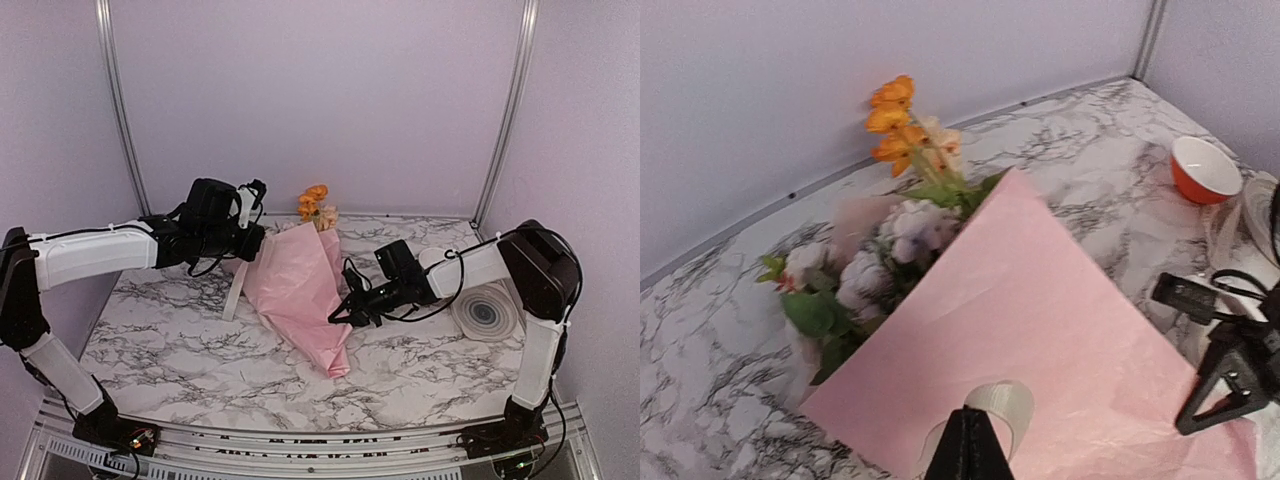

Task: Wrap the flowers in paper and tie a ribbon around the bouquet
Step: Press the folded bouquet at the center of the board.

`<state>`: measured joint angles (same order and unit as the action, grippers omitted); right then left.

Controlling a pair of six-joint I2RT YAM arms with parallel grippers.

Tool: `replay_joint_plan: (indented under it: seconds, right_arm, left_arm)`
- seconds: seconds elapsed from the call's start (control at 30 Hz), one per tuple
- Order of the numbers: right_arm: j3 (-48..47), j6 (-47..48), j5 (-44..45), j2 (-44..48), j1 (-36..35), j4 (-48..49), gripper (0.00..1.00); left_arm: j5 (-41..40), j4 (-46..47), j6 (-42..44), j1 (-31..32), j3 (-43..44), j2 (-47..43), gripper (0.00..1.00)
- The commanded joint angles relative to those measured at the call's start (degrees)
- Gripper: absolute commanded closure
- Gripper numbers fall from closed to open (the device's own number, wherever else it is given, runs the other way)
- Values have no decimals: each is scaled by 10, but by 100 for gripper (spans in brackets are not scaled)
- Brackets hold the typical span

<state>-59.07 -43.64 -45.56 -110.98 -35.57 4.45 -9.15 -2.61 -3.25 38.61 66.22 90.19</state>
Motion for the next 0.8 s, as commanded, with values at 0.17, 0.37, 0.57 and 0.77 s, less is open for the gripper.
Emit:
replay_joint_plan:
  seconds: [0.17, 0.37, 0.57, 0.77]
  right_arm:
    - [22, -23, 11, 6, -7, 54, 98]
    - [-15, 40, 64, 19, -7, -33, 79]
    - [-57, 158, 268, 111, 0, -234, 59]
    - [-58, 229, 453, 196, 70, -386, 45]
  left_arm:
    - [125, -81, -2, 48, 218, 290, 100]
    - [129, -92, -7, 50, 283, 375, 100]
    - [127, -100, 3, 54, 274, 391, 100]
    - [122, -100, 14, 54, 262, 389, 100]
